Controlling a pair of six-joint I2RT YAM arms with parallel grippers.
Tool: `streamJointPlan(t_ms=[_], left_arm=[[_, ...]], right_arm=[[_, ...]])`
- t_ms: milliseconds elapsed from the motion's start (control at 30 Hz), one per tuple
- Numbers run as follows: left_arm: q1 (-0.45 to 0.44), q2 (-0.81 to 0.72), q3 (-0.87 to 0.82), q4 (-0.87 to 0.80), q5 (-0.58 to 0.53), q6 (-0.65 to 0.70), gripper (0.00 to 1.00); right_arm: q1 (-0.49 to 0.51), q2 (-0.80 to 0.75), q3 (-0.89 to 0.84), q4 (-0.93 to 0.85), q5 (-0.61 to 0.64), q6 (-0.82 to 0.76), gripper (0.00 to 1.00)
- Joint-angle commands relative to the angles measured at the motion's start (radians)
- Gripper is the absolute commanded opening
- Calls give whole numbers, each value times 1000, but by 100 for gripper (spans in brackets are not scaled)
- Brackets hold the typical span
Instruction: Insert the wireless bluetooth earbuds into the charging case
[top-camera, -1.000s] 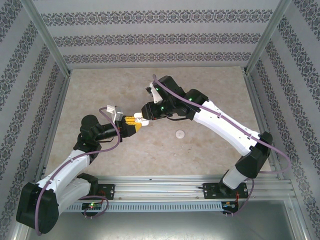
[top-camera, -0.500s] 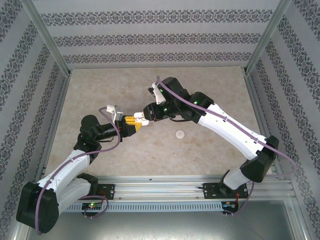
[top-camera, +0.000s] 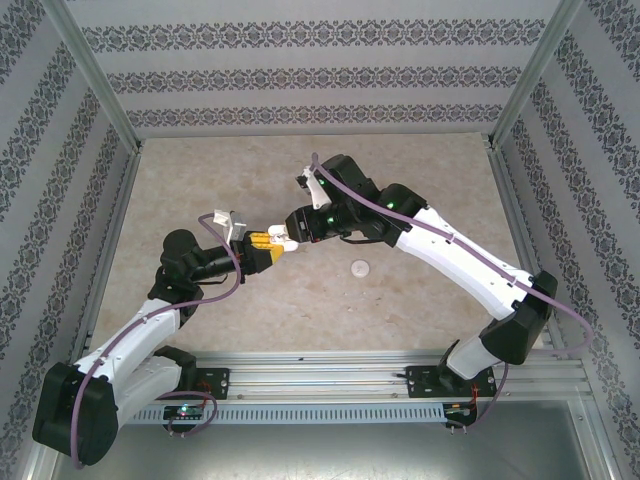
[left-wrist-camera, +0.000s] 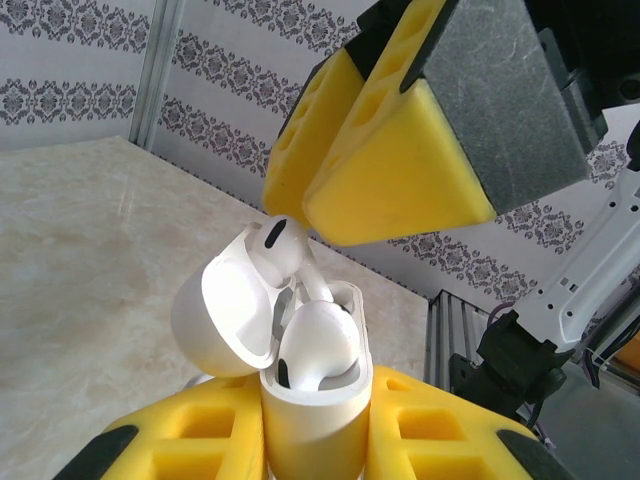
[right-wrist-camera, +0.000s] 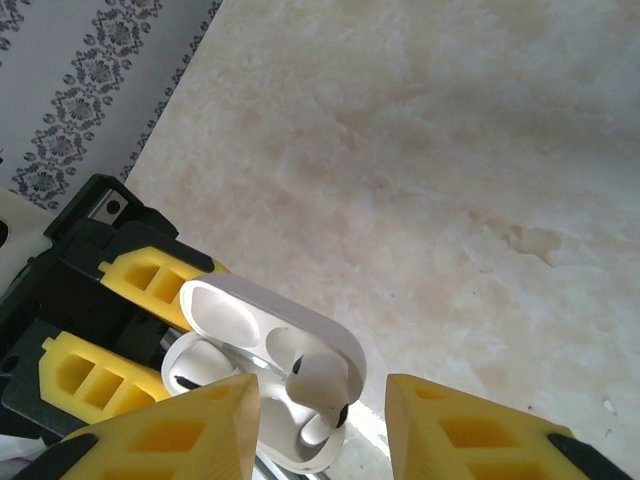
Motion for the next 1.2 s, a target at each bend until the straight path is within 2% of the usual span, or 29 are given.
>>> streamJointPlan(t_ms=[0,400,567,733,1167], left_arm=[[-6,-2,1,53,25,-6,16],[-8,4,1,53,27,0,16],[-7,2,-5,53,27,0,16],[-7,1,-6,55,25,0,16],[-6,-2,-5,56,27,-6,16]], right_arm=[[12,23,41,-31,21,-18,38],[18,56,80,-68,31,-37,36],[20,61,87,-76,37,-43,29],[21,43,67,-60,29,-59,25],[22,-18,-8,6,9,-87,24]])
